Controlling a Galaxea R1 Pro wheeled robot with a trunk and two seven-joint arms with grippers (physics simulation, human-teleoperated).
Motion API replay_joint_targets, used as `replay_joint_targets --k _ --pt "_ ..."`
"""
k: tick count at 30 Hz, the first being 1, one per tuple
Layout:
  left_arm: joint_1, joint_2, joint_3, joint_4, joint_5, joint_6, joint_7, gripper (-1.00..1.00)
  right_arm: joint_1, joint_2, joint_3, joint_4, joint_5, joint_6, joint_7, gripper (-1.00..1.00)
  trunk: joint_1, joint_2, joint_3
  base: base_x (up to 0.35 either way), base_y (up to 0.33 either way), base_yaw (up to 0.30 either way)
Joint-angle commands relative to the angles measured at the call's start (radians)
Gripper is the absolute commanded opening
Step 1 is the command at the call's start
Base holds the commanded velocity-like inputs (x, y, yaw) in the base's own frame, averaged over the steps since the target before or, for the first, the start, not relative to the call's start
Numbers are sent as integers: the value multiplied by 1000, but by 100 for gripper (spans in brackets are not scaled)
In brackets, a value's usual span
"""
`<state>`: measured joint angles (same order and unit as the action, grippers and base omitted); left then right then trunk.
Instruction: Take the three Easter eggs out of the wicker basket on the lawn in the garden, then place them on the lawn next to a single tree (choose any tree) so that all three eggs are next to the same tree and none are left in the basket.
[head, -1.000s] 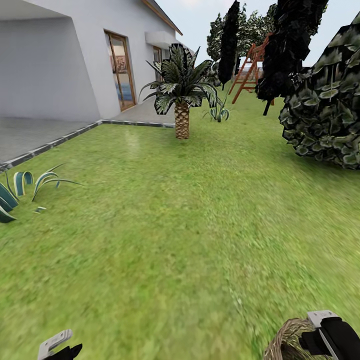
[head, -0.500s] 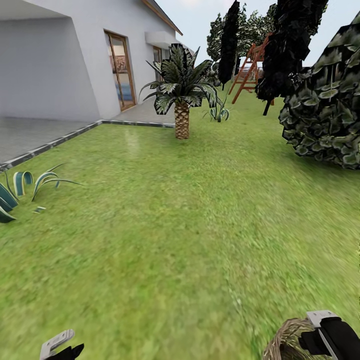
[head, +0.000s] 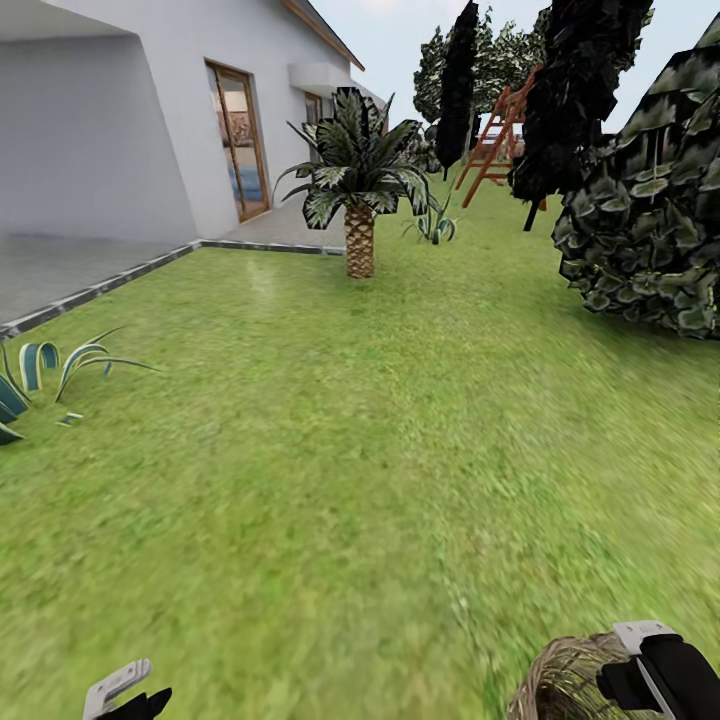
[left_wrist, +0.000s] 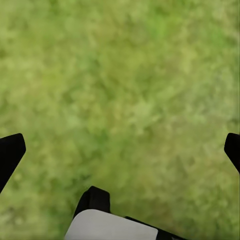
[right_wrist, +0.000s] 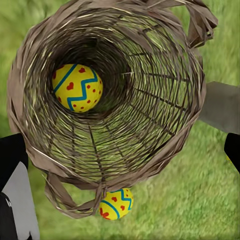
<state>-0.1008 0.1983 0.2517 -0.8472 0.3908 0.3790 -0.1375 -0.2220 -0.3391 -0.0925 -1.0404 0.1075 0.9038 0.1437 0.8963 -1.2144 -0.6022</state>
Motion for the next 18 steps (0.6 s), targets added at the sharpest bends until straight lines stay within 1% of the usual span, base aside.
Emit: replay_joint_targets --k 1,5,18 --pt "0 0 3 -2 6 8 -3 100 0 0 -1 -1 11 4 10 100 0 -1 -1 0 -5 0" --pt "0 0 3 -3 7 8 -3 100 0 0 -2 -1 10 4 10 100 0 -1 -1 0 -2 0" --pt "0 0 6 -6 8 8 -5 100 0 0 -3 -1 9 3 10 100 50 -92 -42 0 0 0"
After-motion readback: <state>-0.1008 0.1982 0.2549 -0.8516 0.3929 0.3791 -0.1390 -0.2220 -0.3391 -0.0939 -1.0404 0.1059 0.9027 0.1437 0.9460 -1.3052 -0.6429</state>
